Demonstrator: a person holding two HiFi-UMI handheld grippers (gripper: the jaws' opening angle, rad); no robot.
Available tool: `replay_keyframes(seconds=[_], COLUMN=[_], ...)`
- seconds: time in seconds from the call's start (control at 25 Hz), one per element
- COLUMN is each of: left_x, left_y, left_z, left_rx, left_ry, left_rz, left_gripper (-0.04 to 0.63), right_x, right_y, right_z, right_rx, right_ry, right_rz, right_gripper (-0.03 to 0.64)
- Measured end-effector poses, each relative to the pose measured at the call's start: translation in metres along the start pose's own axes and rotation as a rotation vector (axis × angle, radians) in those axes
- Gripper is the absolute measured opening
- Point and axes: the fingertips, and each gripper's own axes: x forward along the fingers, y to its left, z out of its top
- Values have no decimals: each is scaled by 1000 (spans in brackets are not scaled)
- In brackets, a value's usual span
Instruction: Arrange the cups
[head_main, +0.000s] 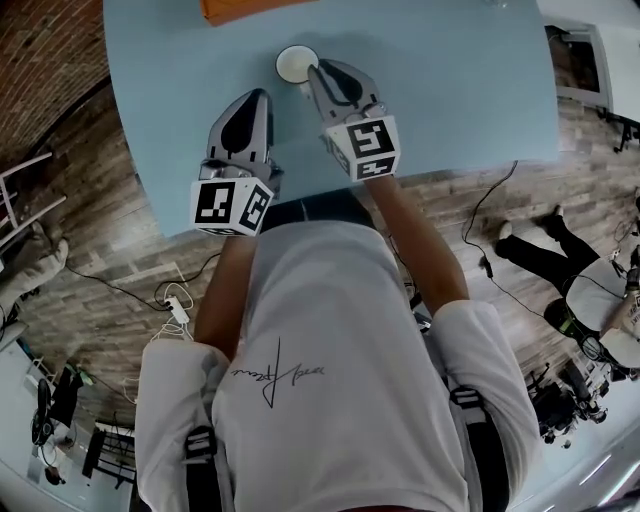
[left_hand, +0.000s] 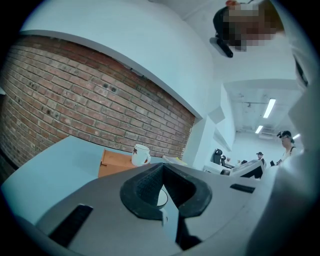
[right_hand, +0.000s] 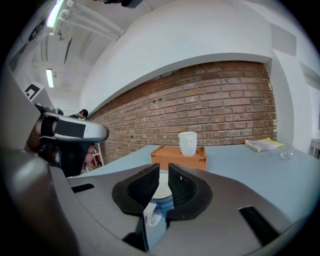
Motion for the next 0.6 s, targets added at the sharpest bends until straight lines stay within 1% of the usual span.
replay_keyframes(seconds=[0.28, 0.6], left_x=[-12, -17], left_y=[-8, -10], left_z=[-14, -22], left_rx=[-13, -21], left_ry=[7, 13], left_rz=[13, 15], left_gripper=[8, 8], right_x=[-14, -21], right_y=[14, 20], right_z=[-23, -38], right_rx=[2, 6], right_ry=[26, 46], right_rz=[8, 9], right_gripper=[58, 58])
